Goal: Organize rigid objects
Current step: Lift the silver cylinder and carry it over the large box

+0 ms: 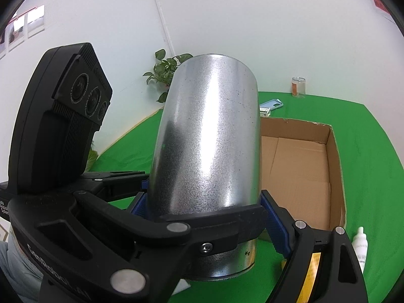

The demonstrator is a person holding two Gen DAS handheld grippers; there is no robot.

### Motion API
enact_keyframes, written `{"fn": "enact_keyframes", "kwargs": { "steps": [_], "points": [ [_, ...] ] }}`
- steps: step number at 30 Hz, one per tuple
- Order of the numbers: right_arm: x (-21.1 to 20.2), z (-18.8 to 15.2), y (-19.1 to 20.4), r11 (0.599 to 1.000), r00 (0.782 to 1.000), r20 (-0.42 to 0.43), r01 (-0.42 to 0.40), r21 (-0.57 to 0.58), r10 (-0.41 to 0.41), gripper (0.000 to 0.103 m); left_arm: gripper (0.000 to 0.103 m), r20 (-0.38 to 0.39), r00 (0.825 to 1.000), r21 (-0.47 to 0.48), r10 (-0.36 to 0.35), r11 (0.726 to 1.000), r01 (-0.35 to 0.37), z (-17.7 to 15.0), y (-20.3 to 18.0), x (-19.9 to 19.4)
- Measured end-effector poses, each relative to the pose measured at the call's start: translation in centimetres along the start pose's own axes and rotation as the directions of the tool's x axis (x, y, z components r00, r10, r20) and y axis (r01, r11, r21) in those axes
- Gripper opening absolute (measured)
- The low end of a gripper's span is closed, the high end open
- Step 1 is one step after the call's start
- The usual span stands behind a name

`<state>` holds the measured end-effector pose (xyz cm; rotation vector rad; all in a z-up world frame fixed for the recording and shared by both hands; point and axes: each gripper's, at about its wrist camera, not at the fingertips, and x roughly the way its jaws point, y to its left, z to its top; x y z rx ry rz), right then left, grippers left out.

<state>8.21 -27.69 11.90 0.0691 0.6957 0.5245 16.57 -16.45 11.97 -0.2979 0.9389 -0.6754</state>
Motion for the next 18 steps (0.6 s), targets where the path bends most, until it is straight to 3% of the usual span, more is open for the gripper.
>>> {"fn": "enact_keyframes", "kwargs": {
  "steps": [7, 18],
  "points": [
    [4.7, 1.8, -3.1, 0.997, 0.997, -0.07, -0.014, 0.071, 0.02, 0.084, 0.091, -0.113, 0.994, -0.028, 0.004, 1.0, -0.008, 3.0, 2.5, 4.1],
    [13.6, -1.1, -8.7, 0.966, 0.967, -0.251, 0.02, 0.256, 0.046, 0.084, 0.091, -0.335, 0.94, -0.16, -0.06, 0.987, 0.005, 2.1, 8.0, 12.7]
  ]
}}
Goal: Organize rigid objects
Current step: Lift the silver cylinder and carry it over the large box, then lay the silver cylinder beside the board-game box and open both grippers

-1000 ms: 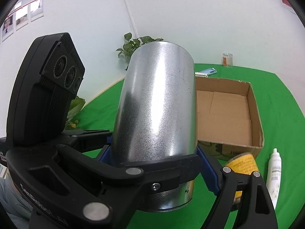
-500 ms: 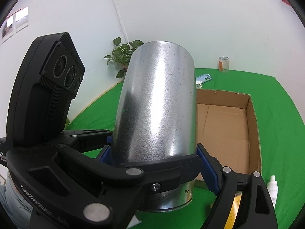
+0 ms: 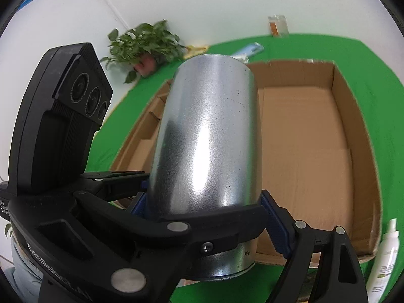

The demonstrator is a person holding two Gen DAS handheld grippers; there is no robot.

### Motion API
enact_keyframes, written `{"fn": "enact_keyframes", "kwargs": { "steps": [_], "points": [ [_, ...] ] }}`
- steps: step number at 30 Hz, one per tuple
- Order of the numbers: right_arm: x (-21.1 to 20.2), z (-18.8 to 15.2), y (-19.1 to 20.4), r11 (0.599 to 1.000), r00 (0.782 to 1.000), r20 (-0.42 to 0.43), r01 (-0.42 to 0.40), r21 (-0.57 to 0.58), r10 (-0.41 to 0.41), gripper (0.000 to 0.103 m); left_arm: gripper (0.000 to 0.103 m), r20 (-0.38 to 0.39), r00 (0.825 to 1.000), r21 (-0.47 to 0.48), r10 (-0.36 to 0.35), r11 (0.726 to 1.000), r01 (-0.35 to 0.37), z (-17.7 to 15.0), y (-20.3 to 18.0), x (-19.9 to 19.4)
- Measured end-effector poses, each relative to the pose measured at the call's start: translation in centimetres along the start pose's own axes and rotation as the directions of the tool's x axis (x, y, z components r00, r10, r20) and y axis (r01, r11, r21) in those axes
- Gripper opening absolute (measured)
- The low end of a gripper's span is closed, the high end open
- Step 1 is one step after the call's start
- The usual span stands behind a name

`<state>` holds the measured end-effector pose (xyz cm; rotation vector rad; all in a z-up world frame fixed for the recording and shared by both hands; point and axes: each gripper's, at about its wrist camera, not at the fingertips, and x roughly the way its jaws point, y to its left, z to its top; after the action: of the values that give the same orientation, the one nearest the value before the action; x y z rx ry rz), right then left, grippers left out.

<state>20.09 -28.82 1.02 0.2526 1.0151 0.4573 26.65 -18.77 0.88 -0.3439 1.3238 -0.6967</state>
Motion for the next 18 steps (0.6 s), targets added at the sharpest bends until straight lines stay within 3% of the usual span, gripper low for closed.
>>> {"fn": "enact_keyframes", "kwargs": {
  "steps": [6, 10, 18],
  "points": [
    [3.5, -0.8, -2.3, 0.997, 0.998, -0.059, 0.004, 0.082, 0.001, 0.084, 0.091, -0.082, 0.997, -0.033, -0.003, 0.999, 0.0, -0.3, 1.0, 2.5],
    [4.4, -1.2, -3.7, 0.99, 0.997, -0.069, -0.013, 0.14, 0.023, 0.084, 0.092, -0.131, 0.991, -0.038, 0.036, 0.998, -0.041, -0.1, 1.5, 3.6],
    [4.2, -1.7, -3.6, 0.984, 0.997, -0.069, -0.004, 0.179, 0.017, 0.083, 0.093, -0.123, 0.992, -0.093, 0.018, 0.995, -0.03, -0.1, 2.1, 4.0]
  ]
}}
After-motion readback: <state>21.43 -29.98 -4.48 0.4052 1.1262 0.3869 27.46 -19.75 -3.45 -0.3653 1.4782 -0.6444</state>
